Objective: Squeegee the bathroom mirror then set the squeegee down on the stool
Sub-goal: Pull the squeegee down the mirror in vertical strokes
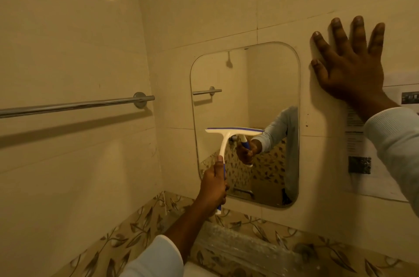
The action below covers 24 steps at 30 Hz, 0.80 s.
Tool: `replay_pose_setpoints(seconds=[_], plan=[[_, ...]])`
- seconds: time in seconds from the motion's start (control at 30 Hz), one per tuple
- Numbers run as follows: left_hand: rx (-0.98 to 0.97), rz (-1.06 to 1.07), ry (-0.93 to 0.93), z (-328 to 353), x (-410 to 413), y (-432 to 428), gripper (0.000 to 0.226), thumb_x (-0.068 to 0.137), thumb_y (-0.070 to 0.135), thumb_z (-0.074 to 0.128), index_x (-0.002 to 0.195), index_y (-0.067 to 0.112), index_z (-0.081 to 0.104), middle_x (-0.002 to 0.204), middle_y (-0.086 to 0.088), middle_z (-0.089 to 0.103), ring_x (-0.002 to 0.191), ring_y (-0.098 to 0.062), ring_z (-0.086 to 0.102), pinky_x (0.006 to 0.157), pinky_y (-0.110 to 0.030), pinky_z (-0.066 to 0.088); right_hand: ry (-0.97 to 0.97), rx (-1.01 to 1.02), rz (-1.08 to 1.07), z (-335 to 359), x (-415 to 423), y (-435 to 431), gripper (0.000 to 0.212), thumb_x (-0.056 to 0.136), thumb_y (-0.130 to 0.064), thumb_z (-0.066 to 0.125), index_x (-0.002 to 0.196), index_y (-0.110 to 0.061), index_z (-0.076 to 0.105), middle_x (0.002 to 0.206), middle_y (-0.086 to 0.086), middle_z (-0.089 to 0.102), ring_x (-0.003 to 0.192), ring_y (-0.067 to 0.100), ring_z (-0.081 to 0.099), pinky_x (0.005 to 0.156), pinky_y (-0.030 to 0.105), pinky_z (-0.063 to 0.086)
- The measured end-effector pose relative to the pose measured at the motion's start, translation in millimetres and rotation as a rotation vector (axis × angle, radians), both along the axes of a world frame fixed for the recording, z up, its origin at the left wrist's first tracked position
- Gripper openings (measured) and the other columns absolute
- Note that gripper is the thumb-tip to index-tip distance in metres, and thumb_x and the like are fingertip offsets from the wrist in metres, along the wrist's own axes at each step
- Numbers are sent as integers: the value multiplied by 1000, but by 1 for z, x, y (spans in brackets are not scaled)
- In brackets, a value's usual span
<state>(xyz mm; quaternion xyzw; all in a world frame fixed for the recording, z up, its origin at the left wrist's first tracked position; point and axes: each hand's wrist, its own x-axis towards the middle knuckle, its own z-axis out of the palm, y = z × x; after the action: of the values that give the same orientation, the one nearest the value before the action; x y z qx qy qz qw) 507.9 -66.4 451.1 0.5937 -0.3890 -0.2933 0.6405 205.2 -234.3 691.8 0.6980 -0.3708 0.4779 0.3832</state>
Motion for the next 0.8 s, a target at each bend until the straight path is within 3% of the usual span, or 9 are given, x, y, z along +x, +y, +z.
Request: replay_pose_setpoints(seconds=[0.37, 0.8], plan=[[137, 7, 65, -63, -10, 24, 58, 96, 68, 40, 84, 11, 49, 54, 1, 43, 38, -12, 31, 41, -21, 29, -1, 7, 12, 0, -1, 2, 73, 106, -68, 16, 172, -36, 6, 180, 7, 1, 164, 42, -6, 125, 74, 0], [373, 58, 51, -116, -12, 39, 57, 97, 69, 38, 84, 17, 55, 46, 5, 44, 34, -11, 35, 39, -20, 31, 9, 12, 15, -1, -1, 2, 73, 106, -67, 15, 172, -35, 7, 180, 7, 0, 164, 43, -6, 125, 76, 2]])
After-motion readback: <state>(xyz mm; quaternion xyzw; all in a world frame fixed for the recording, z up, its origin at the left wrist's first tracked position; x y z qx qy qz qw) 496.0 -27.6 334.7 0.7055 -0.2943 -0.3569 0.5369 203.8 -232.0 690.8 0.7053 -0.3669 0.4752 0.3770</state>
